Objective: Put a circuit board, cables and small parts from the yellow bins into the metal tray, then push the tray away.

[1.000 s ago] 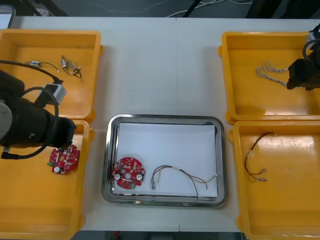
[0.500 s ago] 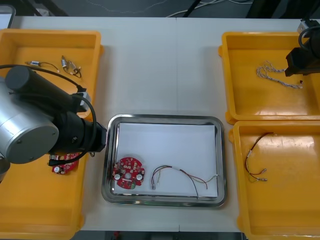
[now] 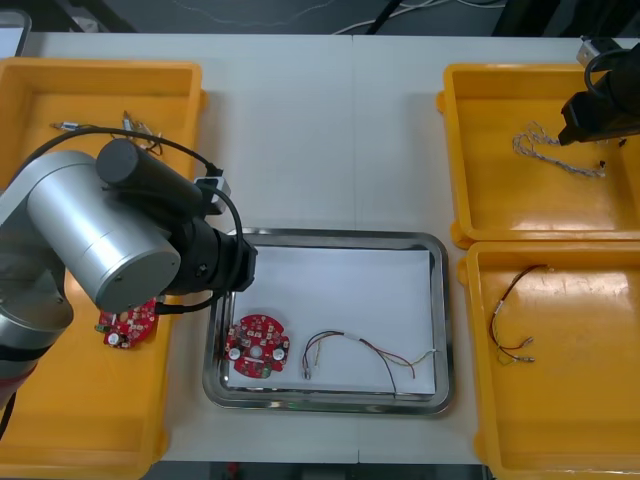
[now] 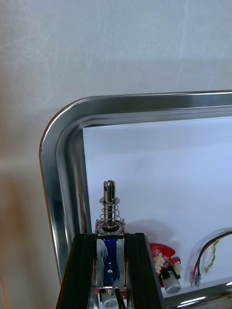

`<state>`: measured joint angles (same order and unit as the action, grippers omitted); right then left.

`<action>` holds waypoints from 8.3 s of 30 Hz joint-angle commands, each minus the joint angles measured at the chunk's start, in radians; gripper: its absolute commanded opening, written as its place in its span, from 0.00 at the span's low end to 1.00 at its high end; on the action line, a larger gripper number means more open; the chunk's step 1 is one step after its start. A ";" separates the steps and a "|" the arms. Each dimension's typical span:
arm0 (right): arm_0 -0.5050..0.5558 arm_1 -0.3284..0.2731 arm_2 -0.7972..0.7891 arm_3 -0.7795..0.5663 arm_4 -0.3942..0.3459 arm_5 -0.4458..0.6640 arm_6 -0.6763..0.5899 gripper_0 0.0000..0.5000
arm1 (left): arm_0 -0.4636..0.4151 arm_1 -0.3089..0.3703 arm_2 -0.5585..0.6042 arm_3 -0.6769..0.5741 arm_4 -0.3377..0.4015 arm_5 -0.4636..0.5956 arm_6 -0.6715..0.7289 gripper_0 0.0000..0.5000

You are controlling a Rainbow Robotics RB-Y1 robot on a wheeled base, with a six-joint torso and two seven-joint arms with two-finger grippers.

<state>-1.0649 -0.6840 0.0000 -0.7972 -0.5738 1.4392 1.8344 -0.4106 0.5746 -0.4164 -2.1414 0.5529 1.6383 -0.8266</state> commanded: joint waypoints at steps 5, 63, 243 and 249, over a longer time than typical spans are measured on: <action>-0.076 0.034 -0.035 0.084 0.025 -0.094 0.197 0.86 | -0.070 0.011 -0.085 0.069 -0.022 -0.095 0.052 0.00; -0.070 0.106 -0.052 0.279 0.041 -0.289 0.537 0.00 | -0.093 -0.041 -0.211 0.207 -0.110 -0.233 0.067 0.57; 0.230 0.202 0.617 -1.133 -0.124 0.377 -0.150 1.00 | -0.636 -0.004 0.745 1.266 -0.386 -0.485 0.153 1.00; 0.230 0.199 0.522 -1.153 -0.152 0.445 -0.251 1.00 | -0.640 -0.004 0.740 1.285 -0.387 -0.485 0.175 1.00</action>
<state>-0.8028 -0.5013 0.5846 -1.9074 -0.7064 1.8595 1.6684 -0.9941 0.5747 0.3209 -0.8566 0.1773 1.1671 -0.7793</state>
